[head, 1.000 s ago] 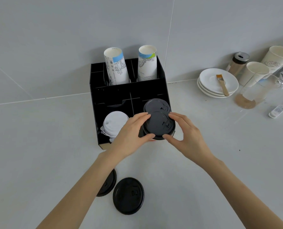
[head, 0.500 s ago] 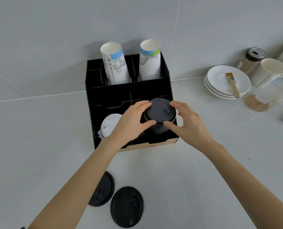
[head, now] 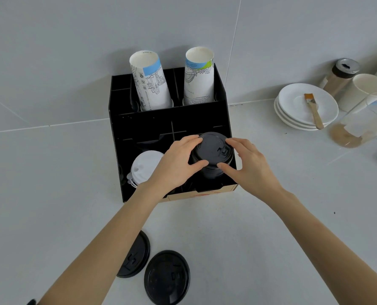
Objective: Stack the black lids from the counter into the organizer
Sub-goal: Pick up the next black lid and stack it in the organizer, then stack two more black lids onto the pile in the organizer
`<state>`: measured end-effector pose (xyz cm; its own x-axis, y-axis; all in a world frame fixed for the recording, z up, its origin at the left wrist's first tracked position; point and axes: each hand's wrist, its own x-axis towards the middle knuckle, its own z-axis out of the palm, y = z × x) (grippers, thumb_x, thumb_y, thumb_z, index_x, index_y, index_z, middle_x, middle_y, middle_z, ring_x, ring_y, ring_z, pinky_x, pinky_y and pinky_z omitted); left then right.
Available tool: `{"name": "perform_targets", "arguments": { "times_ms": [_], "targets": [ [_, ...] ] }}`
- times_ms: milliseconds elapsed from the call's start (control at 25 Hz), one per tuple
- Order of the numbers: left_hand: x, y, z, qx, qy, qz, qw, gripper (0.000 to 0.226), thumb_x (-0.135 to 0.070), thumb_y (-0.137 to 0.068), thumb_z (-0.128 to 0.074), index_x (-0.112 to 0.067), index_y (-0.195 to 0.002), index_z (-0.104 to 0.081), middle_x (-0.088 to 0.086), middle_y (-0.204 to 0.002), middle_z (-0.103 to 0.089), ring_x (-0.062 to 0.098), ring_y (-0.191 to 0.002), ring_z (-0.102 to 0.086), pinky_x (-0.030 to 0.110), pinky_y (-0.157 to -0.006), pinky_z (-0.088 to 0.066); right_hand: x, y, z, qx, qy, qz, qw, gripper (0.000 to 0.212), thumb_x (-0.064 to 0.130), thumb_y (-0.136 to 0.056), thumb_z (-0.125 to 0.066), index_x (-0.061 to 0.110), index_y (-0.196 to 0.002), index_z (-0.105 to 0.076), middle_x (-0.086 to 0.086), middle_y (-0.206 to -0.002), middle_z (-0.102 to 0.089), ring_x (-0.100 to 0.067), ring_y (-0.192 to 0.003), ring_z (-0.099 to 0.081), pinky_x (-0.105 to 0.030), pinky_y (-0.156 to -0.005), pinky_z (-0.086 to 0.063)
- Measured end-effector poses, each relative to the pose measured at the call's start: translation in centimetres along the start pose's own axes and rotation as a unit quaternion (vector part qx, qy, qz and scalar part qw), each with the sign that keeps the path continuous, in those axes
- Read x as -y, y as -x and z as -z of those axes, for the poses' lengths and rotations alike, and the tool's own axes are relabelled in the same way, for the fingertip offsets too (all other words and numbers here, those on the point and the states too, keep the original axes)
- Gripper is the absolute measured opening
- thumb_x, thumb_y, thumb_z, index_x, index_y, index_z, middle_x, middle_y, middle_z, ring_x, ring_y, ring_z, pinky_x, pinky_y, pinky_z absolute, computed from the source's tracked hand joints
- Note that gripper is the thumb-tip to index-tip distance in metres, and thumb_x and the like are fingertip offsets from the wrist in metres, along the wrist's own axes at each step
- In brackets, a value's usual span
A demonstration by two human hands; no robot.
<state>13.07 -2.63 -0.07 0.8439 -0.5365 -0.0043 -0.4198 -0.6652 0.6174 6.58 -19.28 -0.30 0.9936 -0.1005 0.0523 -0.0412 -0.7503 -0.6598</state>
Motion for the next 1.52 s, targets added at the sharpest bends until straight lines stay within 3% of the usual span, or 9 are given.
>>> {"name": "perform_targets", "arguments": {
  "times_ms": [360,640,880,1520],
  "targets": [
    [-0.2,1.0,0.5,-0.003,0.021,-0.001,1.0,0.053,-0.025,-0.082,-0.059,-0.015,-0.13,-0.037,0.006,-0.143,-0.034,0.02,-0.13,-0.032,0.03,-0.105,-0.027,0.5,0.6,-0.1,-0.02,0.008,0.011,1.0,0.058,0.026,-0.08,-0.061,0.016,-0.131,-0.035,-0.003,-0.14,-0.038,-0.019,-0.127,-0.032,-0.022,-0.097,-0.024],
    [0.6,4.8,1.6,-0.029,0.038,-0.008,0.999,0.05,-0.023,-0.083,-0.058,-0.016,-0.129,-0.038,0.004,-0.139,-0.04,0.016,-0.125,-0.036,0.005,-0.089,-0.014,3.1,2.8,-0.4,-0.027,0.0,0.053,0.998,0.055,0.023,-0.08,-0.062,0.018,-0.13,-0.037,0.0,-0.14,-0.038,-0.015,-0.127,-0.032,-0.01,-0.093,-0.018],
    [2.6,10.3,1.4,-0.032,0.036,0.021,0.999,0.049,-0.024,-0.084,-0.057,-0.02,-0.128,-0.038,0.0,-0.136,-0.043,0.013,-0.122,-0.037,0.016,-0.093,-0.024,5.0,6.7,-3.2,0.04,0.001,0.094,0.995,0.056,0.024,-0.082,-0.06,0.017,-0.131,-0.036,0.0,-0.14,-0.038,-0.014,-0.13,-0.031,-0.019,-0.103,-0.023],
    [5.3,21.3,-3.0,0.025,0.041,0.092,0.995,0.051,-0.031,-0.084,-0.054,-0.023,-0.13,-0.035,-0.007,-0.139,-0.037,0.009,-0.124,-0.032,0.023,-0.102,-0.026,4.1,15.9,-9.5,0.236,0.013,0.07,0.969,0.066,0.036,-0.082,-0.056,0.028,-0.137,-0.02,0.01,-0.146,-0.025,-0.004,-0.132,-0.021,-0.019,-0.108,-0.019]
  ]
}}
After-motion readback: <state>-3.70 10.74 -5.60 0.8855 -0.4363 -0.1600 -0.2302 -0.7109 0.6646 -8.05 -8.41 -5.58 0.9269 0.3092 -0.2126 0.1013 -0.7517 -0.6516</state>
